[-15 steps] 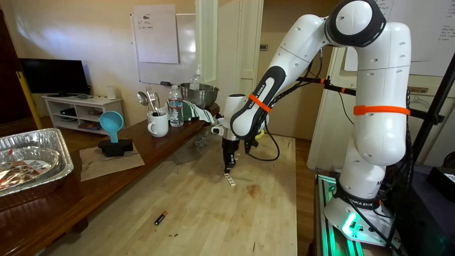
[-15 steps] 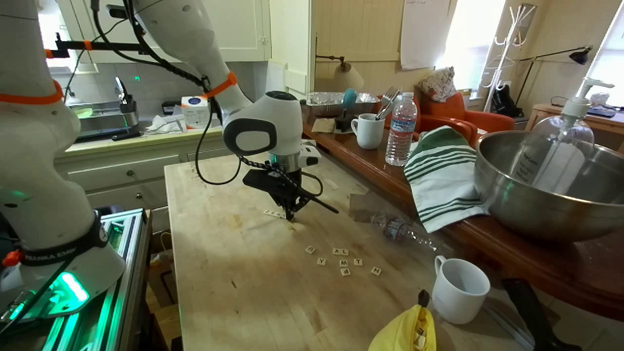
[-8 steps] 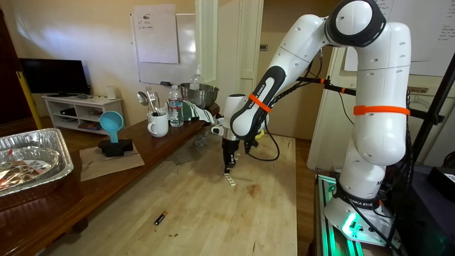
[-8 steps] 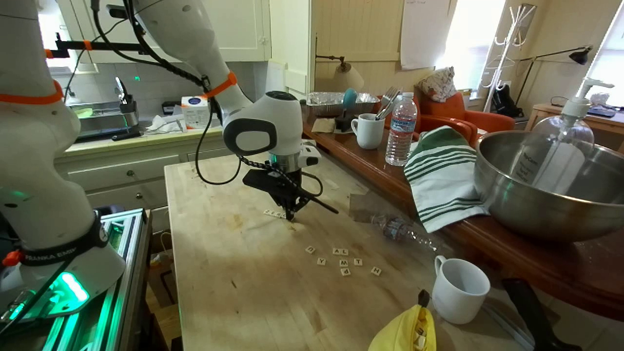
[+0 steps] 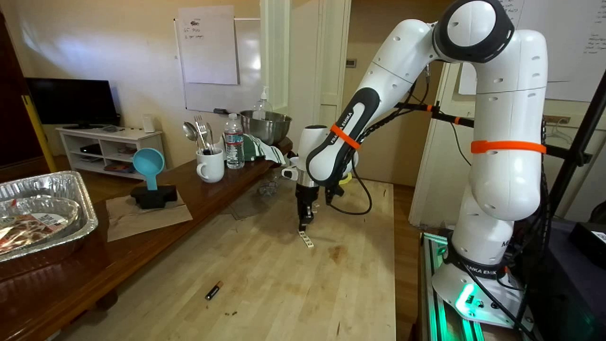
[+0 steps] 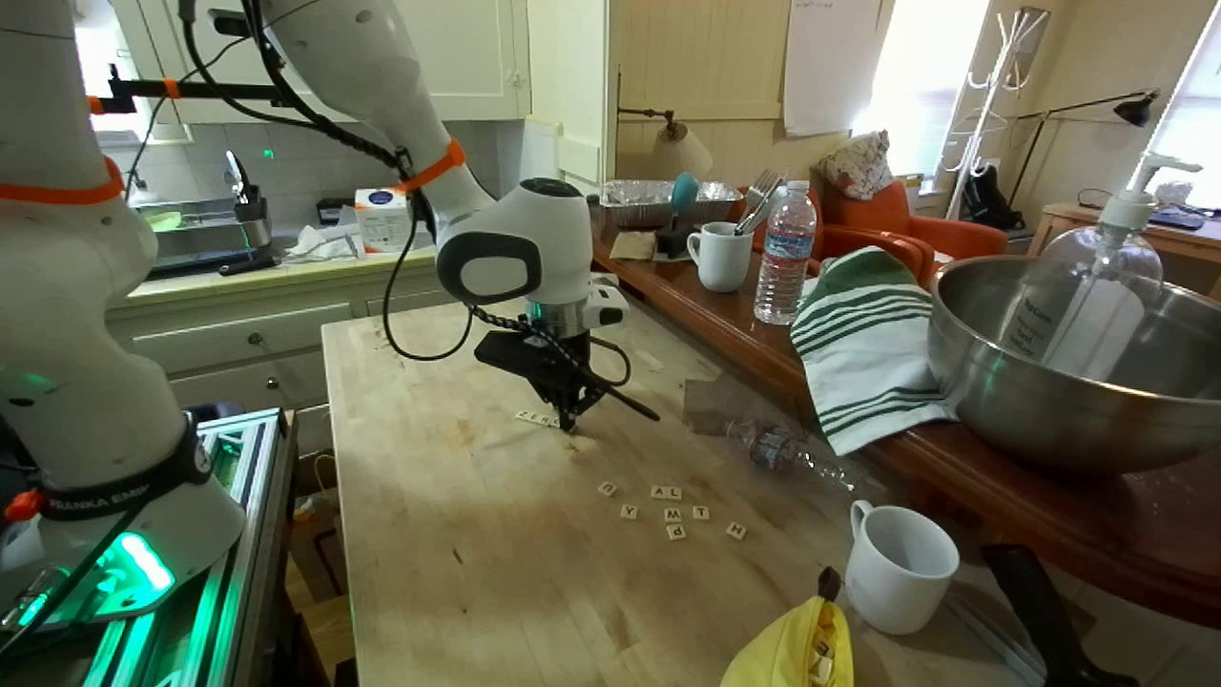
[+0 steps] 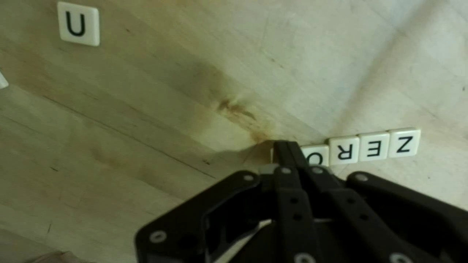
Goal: Create the word 'Zeros' using the tiles.
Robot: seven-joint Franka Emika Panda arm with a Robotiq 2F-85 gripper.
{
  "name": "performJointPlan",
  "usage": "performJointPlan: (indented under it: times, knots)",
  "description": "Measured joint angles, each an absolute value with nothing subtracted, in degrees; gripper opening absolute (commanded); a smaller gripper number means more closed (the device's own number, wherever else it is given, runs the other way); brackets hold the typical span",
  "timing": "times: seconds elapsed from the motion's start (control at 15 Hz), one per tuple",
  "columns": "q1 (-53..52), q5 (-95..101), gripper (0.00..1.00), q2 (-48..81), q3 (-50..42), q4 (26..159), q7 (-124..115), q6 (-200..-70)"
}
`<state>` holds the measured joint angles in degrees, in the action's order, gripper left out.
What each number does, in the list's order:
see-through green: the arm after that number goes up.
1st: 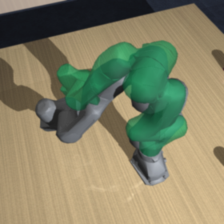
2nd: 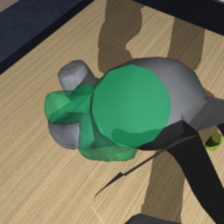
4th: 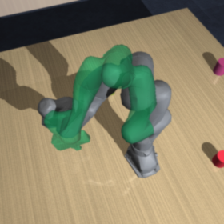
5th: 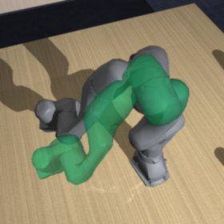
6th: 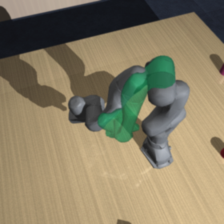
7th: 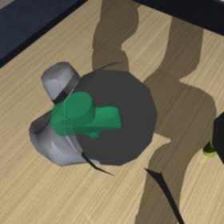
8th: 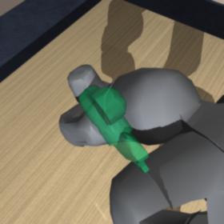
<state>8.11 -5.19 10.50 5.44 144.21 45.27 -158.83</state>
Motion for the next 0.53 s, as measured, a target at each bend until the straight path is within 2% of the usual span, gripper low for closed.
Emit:
performJointPlan:
  times: [0.53]
  knots:
    - [8.1, -8.1, 0.00, 10.5, 6.1, 144.2, 45.4, -158.8]
